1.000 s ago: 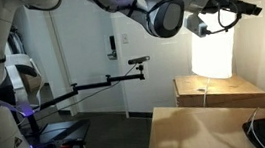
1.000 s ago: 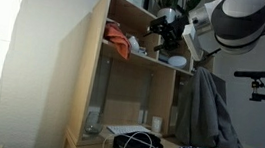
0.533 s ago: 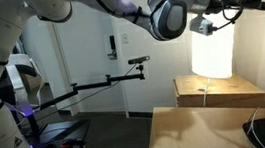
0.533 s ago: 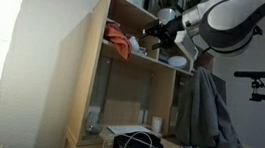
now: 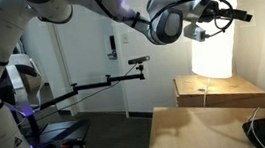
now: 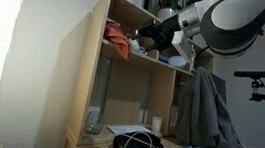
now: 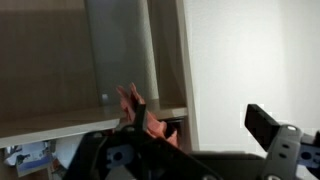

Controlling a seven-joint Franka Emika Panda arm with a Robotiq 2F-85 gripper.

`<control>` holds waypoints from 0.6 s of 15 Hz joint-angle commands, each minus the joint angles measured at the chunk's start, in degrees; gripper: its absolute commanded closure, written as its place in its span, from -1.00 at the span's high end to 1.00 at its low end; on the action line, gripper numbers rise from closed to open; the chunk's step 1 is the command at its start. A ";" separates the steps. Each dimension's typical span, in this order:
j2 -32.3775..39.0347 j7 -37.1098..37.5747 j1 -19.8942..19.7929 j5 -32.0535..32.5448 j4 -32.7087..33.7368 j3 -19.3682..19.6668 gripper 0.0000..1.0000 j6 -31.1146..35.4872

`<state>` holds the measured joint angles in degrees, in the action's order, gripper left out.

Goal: Move the tennis rack slightly to the right. Pick up the orange towel from the top compartment and put it on the table.

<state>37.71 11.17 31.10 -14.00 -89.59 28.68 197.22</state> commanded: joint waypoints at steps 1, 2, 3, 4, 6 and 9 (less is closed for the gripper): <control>0.32 -0.12 -0.34 0.51 3.20 0.07 1.00 -2.30; 0.19 0.06 -0.87 0.90 3.90 -0.71 1.00 -2.60; 0.53 0.04 -0.67 0.62 4.71 -0.23 1.00 -2.98; 0.69 0.19 -1.16 0.84 5.71 -0.78 1.00 -3.67; 1.50 0.38 -1.27 0.49 7.84 -0.54 1.00 -5.68; 2.73 0.83 -1.88 0.10 11.37 -0.61 1.00 -9.73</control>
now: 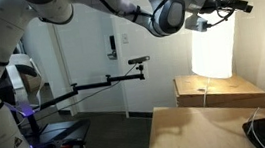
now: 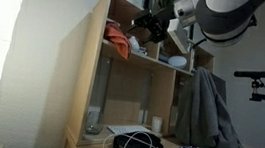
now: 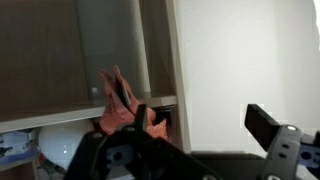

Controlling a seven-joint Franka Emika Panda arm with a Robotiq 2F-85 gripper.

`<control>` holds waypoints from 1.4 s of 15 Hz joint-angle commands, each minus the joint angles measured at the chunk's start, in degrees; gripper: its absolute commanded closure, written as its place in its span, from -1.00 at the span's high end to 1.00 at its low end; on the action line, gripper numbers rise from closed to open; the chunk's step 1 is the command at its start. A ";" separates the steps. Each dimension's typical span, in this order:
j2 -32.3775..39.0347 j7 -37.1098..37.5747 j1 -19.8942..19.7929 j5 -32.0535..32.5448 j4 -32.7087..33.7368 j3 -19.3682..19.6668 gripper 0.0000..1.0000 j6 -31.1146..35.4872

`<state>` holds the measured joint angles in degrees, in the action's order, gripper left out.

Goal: Move the tennis rack slightly to the right. Pick up the orange towel from the top compartment and put it on the table.

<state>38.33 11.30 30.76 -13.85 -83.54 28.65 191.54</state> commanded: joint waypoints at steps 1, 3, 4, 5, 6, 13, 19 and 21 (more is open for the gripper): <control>2.53 0.71 -1.98 -0.01 6.54 -0.91 1.00 -5.16; 3.82 0.95 -2.23 -0.28 9.15 -0.31 1.00 -7.57; 4.29 0.75 -2.86 -0.14 10.33 -0.86 1.00 -8.33; 4.93 0.82 -2.81 -0.18 11.34 -0.31 1.00 -9.13; 5.52 0.61 -3.31 -0.04 12.50 -0.57 1.00 -9.90; 8.83 0.20 -5.50 -0.06 18.25 -1.11 1.00 -13.57; 12.11 0.69 -7.49 -0.08 24.60 -0.72 0.50 -17.12; 13.04 1.06 -7.59 -0.09 25.77 -0.15 0.35 -17.51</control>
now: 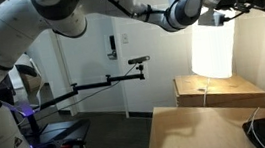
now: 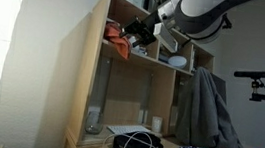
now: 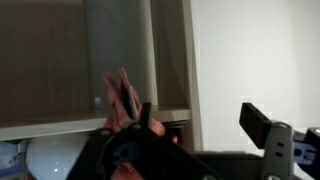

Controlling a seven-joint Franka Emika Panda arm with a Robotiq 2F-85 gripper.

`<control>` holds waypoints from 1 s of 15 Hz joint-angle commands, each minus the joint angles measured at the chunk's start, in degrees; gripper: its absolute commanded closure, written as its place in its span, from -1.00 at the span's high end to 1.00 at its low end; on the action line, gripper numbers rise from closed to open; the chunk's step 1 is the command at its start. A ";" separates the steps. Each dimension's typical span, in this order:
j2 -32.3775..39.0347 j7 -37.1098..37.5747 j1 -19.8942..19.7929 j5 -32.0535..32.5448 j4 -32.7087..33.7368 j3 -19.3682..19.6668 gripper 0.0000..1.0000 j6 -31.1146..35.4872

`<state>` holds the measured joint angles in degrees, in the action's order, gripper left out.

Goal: Move the tennis rack slightly to the right. Pick up the orange towel from the top compartment and put it on the table.

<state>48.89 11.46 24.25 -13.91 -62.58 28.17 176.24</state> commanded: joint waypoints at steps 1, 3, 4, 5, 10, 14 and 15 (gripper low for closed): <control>2.59 0.38 -1.47 -0.04 5.08 -0.36 0.17 -2.15; 3.34 0.63 -1.46 -0.05 5.68 0.01 -0.15 -1.86; 3.49 0.26 -1.65 -0.03 5.84 -0.41 -0.28 -1.69; 3.69 0.32 -1.66 -0.12 6.02 -0.49 -0.46 -1.66; 4.26 0.07 -1.32 0.08 6.28 -0.33 -1.00 -1.43; 4.05 1.01 -1.42 -0.84 6.01 -0.91 -0.26 -2.08; 3.81 0.60 -1.60 -1.00 5.81 -1.54 -0.14 -2.14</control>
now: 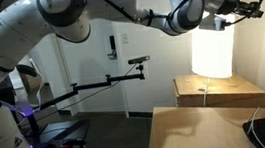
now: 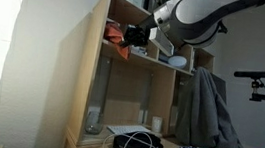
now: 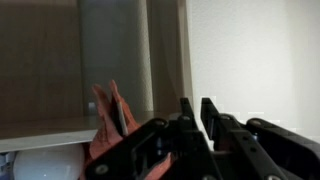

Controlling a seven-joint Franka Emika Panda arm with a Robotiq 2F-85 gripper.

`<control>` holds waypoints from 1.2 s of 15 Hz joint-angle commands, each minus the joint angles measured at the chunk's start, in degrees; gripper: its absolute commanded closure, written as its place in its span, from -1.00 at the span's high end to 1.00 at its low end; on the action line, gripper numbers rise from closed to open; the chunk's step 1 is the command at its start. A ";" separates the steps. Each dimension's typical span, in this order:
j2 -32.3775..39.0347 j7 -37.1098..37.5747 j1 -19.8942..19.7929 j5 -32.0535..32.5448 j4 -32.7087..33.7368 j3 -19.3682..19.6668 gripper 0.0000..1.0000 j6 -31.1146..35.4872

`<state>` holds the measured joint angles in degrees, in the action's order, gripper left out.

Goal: Move the tennis rack slightly to the right. Pick up the orange towel from the top compartment and put it on the table.

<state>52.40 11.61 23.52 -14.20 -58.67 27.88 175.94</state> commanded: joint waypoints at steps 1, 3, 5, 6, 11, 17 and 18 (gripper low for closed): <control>0.30 0.65 -0.86 -0.99 1.85 -1.33 0.00 -1.69; 0.00 0.02 -0.11 -0.62 0.00 -0.67 -0.20 0.00; 0.00 0.03 -0.20 -0.73 0.00 -0.96 0.12 -0.01; 0.00 0.03 -0.28 -0.74 0.00 -1.08 0.17 -0.01; 0.00 0.04 -0.43 -0.74 0.01 -1.23 0.17 -0.01; 2.29 10.62 8.88 -1.61 -4.34 10.13 1.00 3.54; 3.35 12.63 10.54 -1.67 -4.56 12.25 1.00 4.11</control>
<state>54.16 18.45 28.51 -14.93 -60.54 33.40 177.26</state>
